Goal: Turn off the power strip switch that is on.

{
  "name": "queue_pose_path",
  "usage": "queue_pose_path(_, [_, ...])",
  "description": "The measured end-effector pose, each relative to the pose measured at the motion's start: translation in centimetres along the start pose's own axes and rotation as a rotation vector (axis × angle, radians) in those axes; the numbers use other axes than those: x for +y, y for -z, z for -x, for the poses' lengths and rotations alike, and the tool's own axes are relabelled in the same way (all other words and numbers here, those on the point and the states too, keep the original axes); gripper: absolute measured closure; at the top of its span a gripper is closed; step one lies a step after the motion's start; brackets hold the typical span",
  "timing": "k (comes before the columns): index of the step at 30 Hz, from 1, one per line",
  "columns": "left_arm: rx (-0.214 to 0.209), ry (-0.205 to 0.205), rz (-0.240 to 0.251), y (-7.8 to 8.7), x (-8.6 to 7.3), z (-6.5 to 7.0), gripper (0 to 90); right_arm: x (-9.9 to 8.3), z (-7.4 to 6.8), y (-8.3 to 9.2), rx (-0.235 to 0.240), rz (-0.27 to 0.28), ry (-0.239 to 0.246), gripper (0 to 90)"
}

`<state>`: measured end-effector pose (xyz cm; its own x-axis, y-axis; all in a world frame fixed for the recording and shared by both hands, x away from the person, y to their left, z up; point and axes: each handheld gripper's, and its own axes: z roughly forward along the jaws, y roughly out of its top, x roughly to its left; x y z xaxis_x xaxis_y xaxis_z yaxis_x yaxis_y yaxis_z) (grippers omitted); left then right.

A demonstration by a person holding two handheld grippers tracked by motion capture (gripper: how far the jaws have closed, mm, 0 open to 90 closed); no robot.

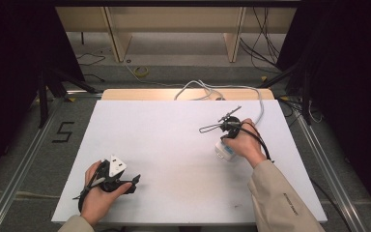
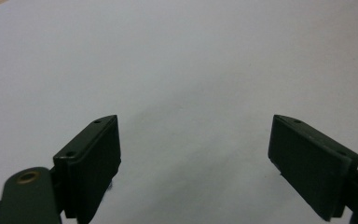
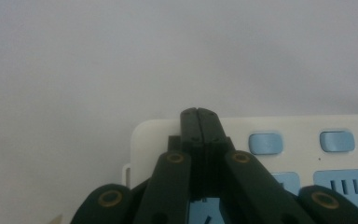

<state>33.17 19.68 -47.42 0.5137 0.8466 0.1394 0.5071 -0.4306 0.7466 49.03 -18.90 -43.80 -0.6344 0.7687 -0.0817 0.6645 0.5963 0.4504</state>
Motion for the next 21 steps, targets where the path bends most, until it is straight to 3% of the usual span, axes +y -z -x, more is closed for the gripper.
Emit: queue_pose_path(21, [-0.001,0.0,-0.004,-0.05,-0.05,-0.08,16.5,-0.43,0.32,0.1,0.025,0.026,-0.019,90.0])
